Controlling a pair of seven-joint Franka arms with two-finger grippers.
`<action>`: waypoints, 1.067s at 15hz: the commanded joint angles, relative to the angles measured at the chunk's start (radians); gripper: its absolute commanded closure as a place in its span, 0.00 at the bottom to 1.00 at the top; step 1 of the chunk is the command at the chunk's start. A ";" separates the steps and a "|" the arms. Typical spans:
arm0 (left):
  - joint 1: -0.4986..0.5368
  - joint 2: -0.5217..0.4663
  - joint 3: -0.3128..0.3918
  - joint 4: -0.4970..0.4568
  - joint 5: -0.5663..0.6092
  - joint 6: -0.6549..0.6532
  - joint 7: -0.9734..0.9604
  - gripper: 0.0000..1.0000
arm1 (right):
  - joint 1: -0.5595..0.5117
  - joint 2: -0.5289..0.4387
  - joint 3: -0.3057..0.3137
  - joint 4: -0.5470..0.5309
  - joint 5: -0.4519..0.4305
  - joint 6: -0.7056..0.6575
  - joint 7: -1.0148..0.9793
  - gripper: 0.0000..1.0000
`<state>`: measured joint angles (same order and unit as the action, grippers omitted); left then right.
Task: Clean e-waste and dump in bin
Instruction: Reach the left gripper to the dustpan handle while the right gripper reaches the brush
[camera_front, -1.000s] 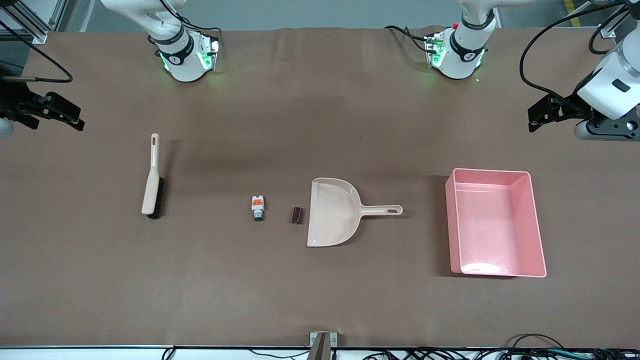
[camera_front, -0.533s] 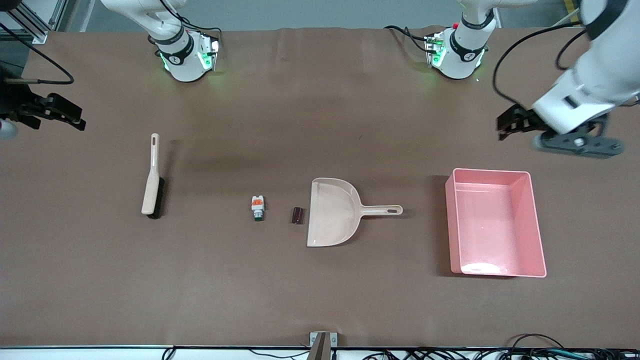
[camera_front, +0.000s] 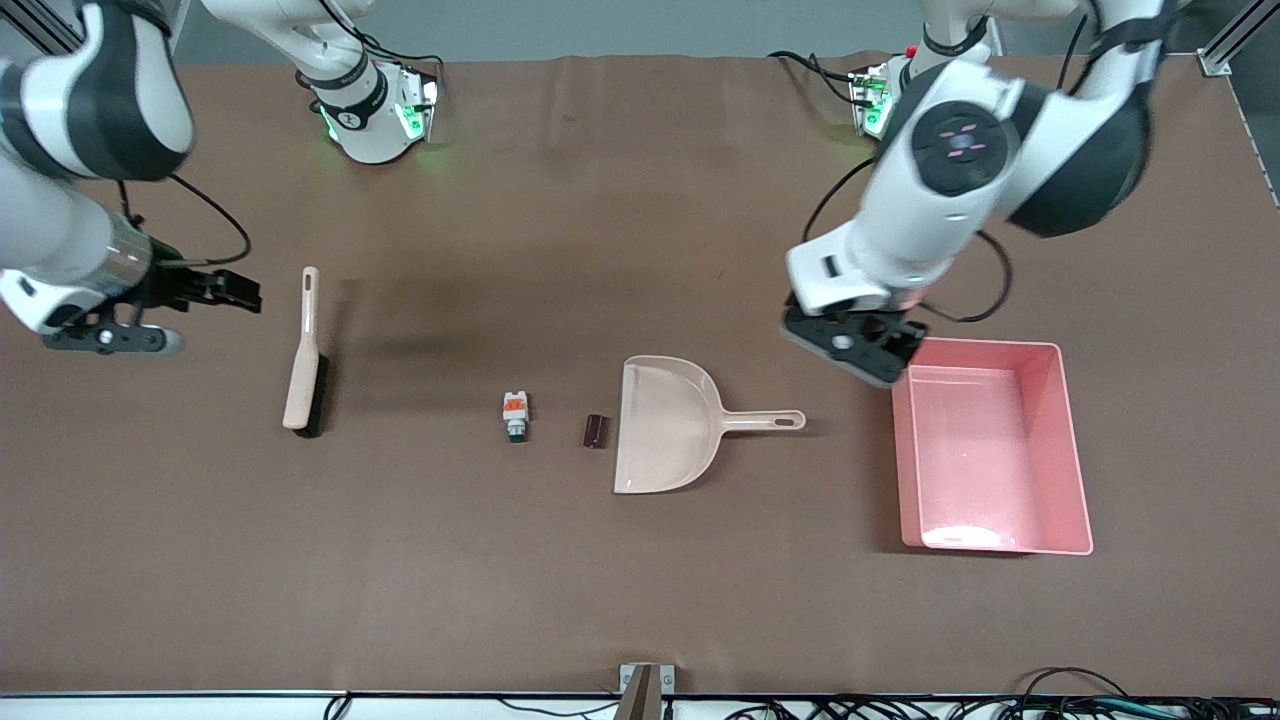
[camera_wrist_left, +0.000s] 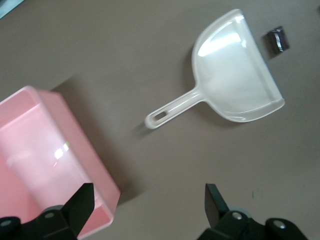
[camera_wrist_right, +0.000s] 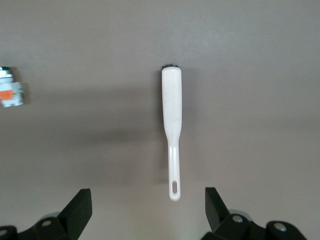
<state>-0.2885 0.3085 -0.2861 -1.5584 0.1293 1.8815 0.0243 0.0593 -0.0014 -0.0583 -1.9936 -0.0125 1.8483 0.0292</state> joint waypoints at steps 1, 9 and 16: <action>-0.024 0.099 -0.010 0.020 0.024 0.105 0.078 0.05 | -0.013 -0.086 0.005 -0.241 0.011 0.171 -0.028 0.00; -0.024 0.240 -0.025 0.004 0.073 0.307 0.480 0.17 | -0.139 -0.175 0.002 -0.611 0.009 0.489 -0.268 0.00; -0.023 0.328 -0.025 -0.040 0.075 0.447 0.799 0.25 | -0.141 -0.108 0.002 -0.729 0.008 0.746 -0.284 0.00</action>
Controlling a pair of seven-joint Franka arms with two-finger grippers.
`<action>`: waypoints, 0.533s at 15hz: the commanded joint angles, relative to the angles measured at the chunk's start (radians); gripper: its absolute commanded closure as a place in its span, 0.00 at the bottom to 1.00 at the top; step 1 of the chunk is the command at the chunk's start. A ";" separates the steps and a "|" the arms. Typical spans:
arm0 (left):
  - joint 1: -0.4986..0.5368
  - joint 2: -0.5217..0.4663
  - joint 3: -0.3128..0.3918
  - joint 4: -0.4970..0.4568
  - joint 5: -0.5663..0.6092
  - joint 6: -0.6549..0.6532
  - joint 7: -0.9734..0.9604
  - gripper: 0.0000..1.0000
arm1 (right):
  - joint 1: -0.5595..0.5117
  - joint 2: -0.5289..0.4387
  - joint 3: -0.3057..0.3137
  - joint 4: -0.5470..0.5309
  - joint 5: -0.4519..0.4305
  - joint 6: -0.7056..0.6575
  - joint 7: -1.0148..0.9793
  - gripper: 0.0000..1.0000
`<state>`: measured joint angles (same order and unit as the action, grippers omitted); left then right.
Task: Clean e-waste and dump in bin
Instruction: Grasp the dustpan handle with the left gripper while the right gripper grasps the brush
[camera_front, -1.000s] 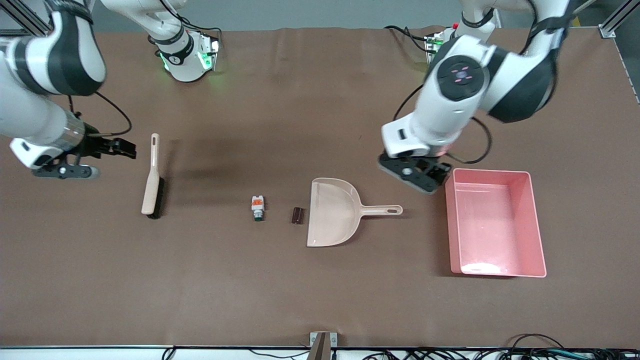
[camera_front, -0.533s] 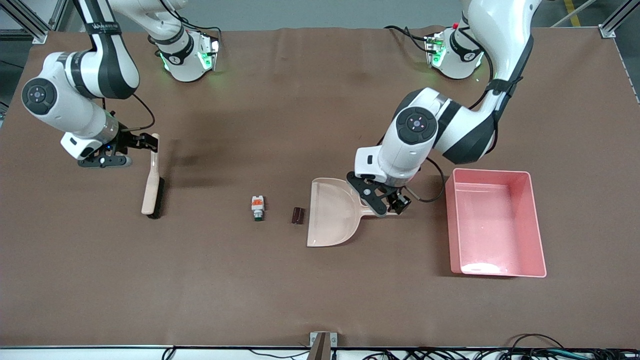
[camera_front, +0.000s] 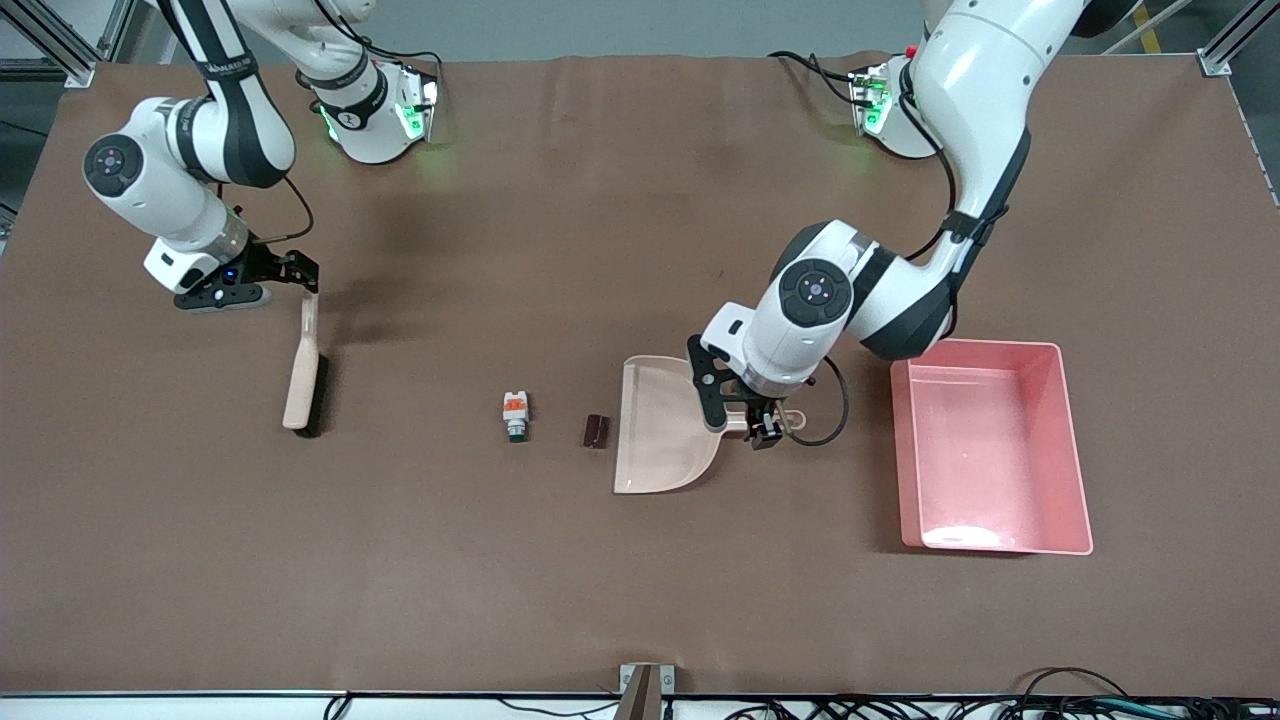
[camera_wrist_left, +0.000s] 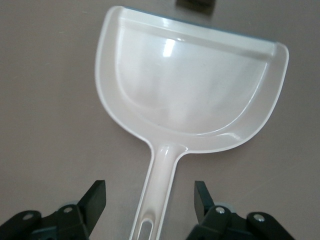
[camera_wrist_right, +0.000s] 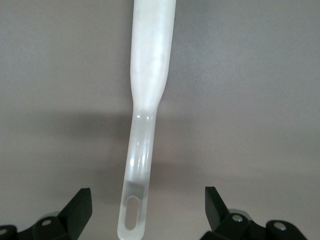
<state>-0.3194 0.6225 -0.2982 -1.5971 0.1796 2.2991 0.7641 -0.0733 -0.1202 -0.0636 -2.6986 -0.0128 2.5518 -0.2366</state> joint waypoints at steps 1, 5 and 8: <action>0.008 0.028 -0.013 -0.001 0.024 0.043 0.104 0.25 | -0.008 0.033 0.007 -0.026 0.008 0.074 -0.018 0.00; 0.005 0.068 -0.013 0.002 0.089 0.053 0.135 0.26 | -0.003 0.122 0.008 -0.021 0.008 0.183 -0.016 0.07; 0.003 0.080 -0.013 0.002 0.104 0.059 0.138 0.26 | -0.002 0.148 0.008 -0.009 0.010 0.189 -0.013 0.17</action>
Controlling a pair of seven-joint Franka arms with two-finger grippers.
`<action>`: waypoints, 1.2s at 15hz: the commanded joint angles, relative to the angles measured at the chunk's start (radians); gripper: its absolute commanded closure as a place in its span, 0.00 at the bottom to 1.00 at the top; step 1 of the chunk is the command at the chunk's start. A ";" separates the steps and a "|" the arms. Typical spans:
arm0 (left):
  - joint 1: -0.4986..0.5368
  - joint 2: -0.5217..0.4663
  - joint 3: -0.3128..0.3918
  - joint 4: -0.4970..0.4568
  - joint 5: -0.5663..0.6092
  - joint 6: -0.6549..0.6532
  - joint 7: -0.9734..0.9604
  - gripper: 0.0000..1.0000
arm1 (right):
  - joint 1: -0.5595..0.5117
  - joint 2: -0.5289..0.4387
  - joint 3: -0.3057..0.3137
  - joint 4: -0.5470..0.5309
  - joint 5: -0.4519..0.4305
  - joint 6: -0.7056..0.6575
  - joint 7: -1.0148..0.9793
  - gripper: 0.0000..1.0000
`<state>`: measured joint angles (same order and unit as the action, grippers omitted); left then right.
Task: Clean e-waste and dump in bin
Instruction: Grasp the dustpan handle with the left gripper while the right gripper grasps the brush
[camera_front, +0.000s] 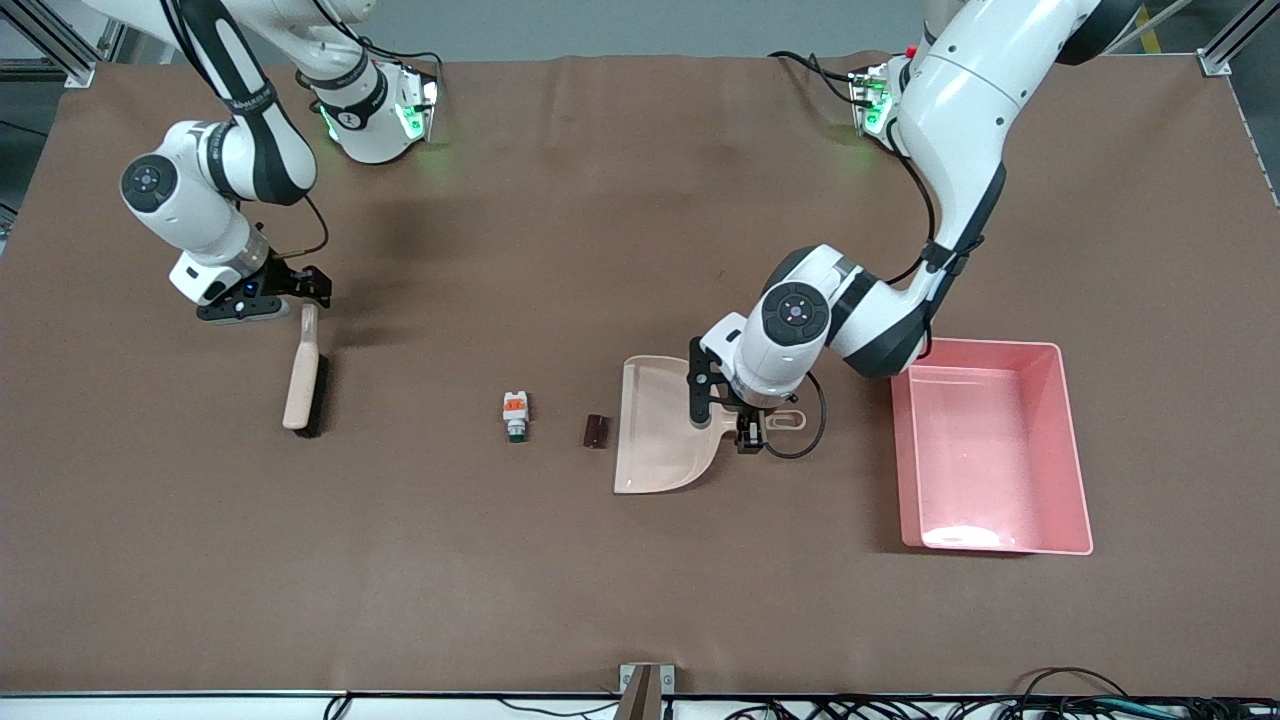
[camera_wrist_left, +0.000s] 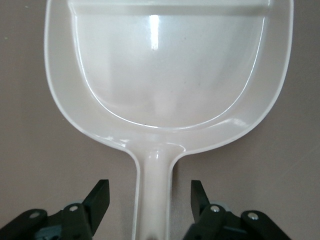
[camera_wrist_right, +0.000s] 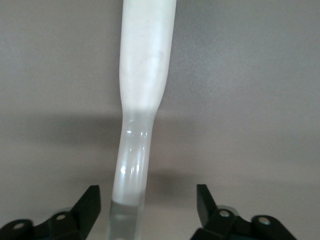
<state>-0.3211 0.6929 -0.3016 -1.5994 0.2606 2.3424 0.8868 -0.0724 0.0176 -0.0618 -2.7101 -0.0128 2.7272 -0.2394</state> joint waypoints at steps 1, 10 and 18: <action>0.005 0.014 -0.010 0.004 0.025 0.017 0.017 0.27 | -0.004 0.019 0.007 0.007 0.010 0.016 -0.009 0.18; -0.001 0.042 -0.010 0.007 0.037 0.061 0.050 0.37 | 0.005 0.021 0.011 0.055 0.013 -0.015 0.019 0.25; -0.004 0.045 -0.010 0.009 0.037 0.061 0.050 0.53 | 0.046 0.030 0.011 0.055 0.062 -0.014 0.026 0.41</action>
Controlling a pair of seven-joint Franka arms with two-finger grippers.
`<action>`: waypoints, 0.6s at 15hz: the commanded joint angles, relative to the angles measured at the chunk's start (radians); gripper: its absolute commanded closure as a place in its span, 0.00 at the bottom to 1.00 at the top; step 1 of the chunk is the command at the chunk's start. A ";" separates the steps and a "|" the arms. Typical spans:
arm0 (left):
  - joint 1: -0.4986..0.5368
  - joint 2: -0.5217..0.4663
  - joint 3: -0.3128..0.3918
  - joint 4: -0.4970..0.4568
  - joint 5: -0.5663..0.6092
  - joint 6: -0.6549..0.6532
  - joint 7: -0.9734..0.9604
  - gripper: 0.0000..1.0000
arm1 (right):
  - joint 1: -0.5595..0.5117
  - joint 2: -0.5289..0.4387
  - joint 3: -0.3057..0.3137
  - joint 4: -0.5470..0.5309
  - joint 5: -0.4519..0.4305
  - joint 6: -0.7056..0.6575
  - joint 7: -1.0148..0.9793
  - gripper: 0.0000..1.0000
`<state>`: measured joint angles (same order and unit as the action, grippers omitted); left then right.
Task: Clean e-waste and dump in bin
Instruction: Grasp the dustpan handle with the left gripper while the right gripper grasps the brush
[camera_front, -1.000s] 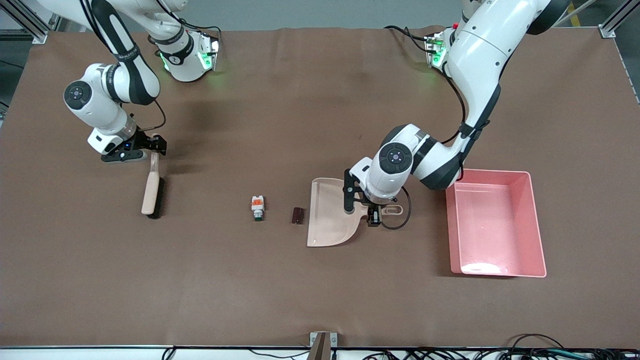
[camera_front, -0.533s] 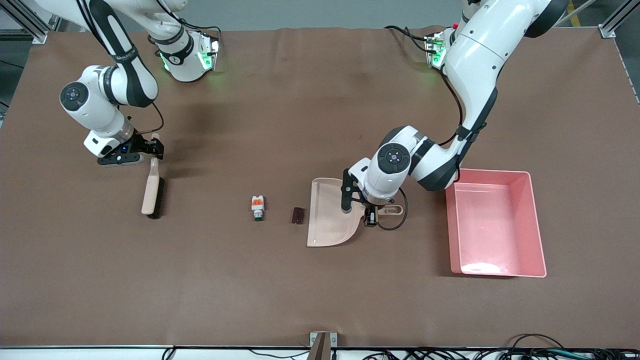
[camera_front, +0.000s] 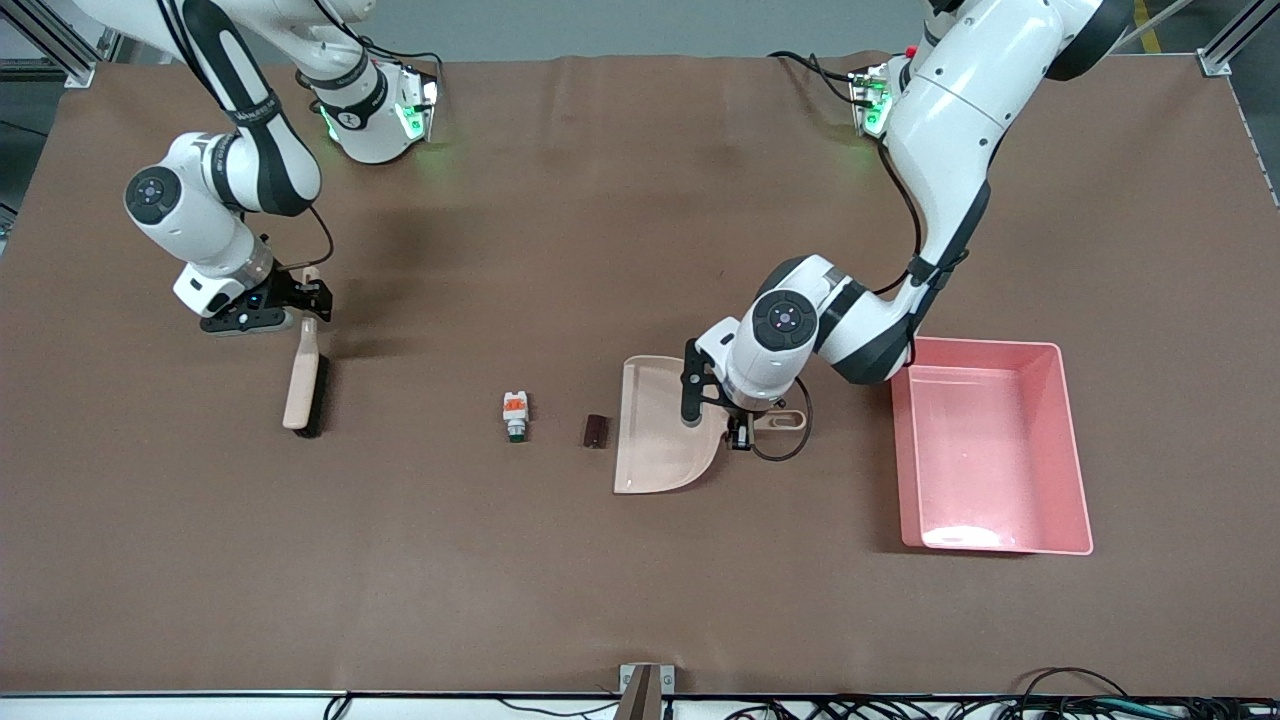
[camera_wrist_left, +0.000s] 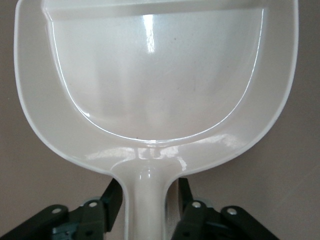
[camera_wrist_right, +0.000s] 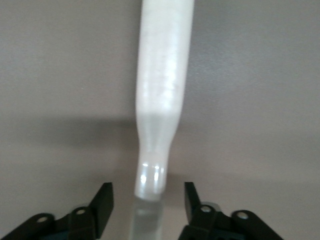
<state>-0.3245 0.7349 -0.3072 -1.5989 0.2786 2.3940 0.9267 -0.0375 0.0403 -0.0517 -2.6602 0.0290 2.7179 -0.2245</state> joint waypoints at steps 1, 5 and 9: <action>-0.001 0.003 -0.004 0.008 0.021 0.010 0.011 0.58 | 0.011 0.009 0.001 0.005 0.020 -0.004 0.011 0.42; 0.001 0.004 -0.003 0.008 0.019 0.010 0.011 0.82 | 0.007 0.010 0.000 0.006 0.020 -0.004 0.010 0.50; 0.001 0.003 -0.004 0.010 0.019 0.010 -0.003 0.95 | 0.002 0.010 -0.002 0.006 0.020 -0.004 0.010 0.61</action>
<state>-0.3245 0.7352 -0.3074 -1.5981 0.2795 2.3957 0.9271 -0.0312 0.0450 -0.0540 -2.6601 0.0359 2.7175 -0.2220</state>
